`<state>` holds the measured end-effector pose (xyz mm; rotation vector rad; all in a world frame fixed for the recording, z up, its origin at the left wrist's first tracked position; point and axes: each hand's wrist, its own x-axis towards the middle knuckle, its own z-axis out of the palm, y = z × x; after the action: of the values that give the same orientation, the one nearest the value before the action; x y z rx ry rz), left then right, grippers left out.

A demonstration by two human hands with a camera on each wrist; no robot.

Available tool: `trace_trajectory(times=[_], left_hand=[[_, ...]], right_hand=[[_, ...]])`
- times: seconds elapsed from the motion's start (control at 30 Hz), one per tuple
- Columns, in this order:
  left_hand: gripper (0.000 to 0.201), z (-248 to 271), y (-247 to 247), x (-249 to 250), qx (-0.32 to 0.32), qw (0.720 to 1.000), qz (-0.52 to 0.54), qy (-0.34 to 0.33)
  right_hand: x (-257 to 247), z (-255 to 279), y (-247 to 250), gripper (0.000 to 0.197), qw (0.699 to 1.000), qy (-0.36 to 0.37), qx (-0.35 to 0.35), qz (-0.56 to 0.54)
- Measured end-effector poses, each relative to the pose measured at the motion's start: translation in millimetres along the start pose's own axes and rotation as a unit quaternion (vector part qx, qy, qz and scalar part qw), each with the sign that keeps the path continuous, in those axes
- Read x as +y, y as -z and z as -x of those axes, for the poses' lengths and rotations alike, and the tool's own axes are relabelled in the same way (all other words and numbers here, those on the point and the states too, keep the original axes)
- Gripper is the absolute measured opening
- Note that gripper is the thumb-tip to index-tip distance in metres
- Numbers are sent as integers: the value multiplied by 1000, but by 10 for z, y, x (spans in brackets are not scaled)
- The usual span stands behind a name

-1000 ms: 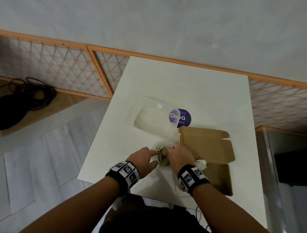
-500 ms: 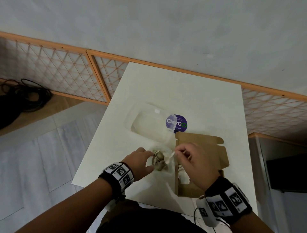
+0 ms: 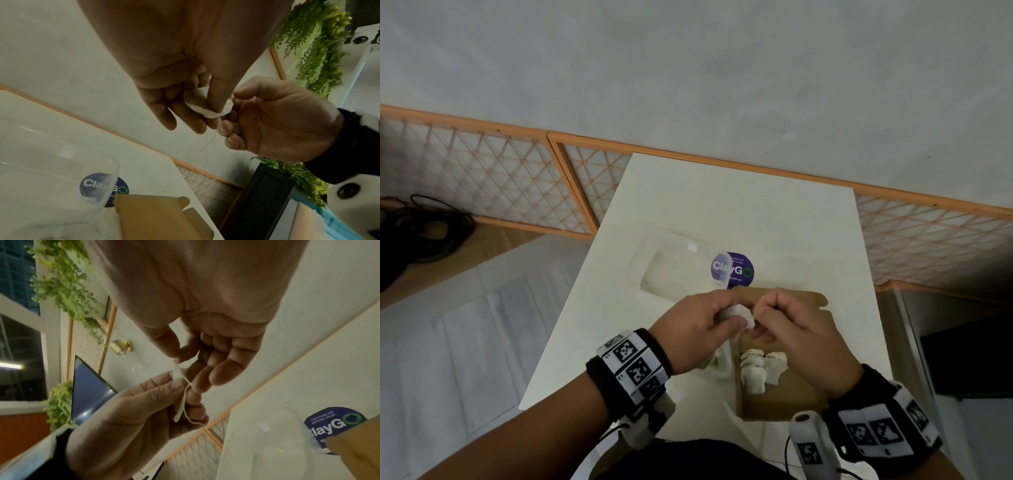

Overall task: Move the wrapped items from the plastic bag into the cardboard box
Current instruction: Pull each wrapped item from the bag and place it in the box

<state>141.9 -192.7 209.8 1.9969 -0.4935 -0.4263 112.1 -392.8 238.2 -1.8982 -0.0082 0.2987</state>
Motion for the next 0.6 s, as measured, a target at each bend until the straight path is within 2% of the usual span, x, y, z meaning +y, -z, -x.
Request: trace_trajectory(times=[0.13, 0.3, 0.4, 0.53, 0.6], left_hand=[[14, 17, 78, 33, 8, 999, 34, 0], [14, 45, 180, 86, -1, 997, 76, -3], [15, 42, 207, 67, -14, 999, 39, 0], [11, 57, 183, 109, -27, 999, -12, -12], [7, 68, 164, 170, -28, 999, 9, -14]], right_hand=[[-69, 16, 126, 19, 998, -51, -25, -33], [-102, 80, 249, 21, 997, -51, -53, -40], [-141, 93, 275, 20, 996, -40, -69, -50], [-228, 55, 255, 30, 995, -32, -68, -57], [-252, 31, 221, 22, 996, -33, -68, -55]])
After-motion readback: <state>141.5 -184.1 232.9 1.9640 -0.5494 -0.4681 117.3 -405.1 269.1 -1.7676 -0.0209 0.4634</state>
